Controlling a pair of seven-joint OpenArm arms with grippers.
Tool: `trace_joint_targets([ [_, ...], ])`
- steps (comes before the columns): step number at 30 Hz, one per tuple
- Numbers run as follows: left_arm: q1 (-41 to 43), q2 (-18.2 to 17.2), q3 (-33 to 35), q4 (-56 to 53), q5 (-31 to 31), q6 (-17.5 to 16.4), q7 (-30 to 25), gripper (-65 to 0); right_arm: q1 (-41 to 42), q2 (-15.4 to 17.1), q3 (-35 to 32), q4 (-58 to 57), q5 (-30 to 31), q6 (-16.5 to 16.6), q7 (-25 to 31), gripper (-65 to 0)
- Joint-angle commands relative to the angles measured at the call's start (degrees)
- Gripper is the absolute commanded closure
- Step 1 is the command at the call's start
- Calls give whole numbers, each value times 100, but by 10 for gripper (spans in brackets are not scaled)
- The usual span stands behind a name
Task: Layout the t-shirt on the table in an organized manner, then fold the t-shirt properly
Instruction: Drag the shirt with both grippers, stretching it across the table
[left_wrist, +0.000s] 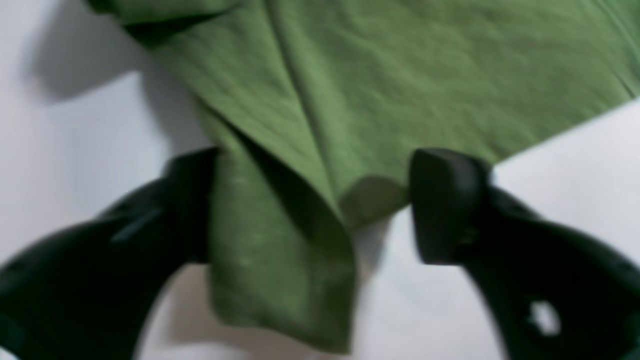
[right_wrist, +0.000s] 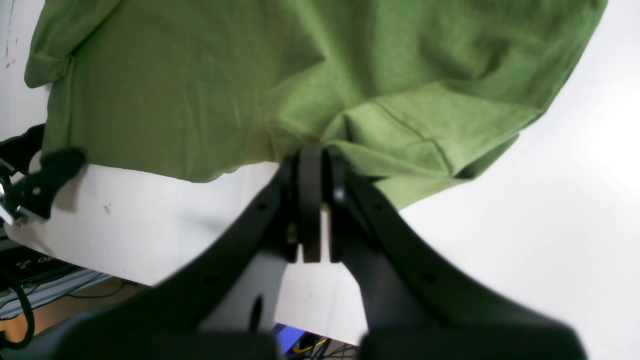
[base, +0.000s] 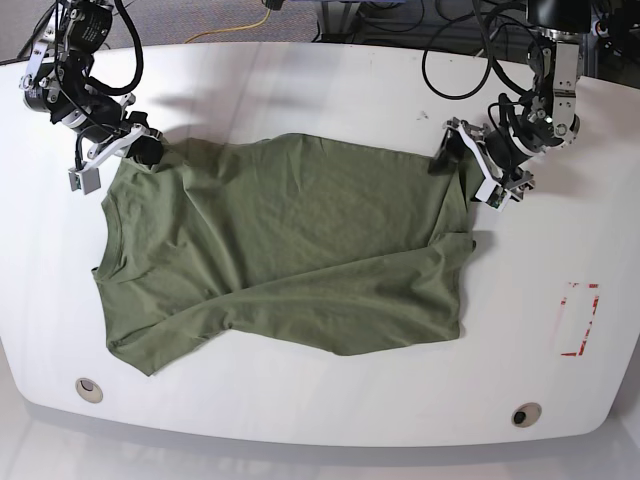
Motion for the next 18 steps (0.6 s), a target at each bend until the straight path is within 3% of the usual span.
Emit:
trace_joint_targets([
  [1, -48, -47, -4, -7, 249, 0, 342, -367, 39, 85, 39, 83, 101, 18, 95, 0],
  [5, -92, -38, -136, -7, 292, 0, 342, -301, 48, 85, 39, 83, 101, 18, 95, 0],
  [12, -92, 226, -733, -7, 310, 0, 351, -260, 48, 85, 39, 83, 101, 18, 95, 0],
  [14, -92, 278, -883, -7, 310, 0, 360, -224, 48, 85, 57, 83, 101, 18, 95, 0],
  [18, -109, 314, -1076, -7, 319, 0, 378, -65, 48, 85, 65, 83, 101, 18, 95, 0],
])
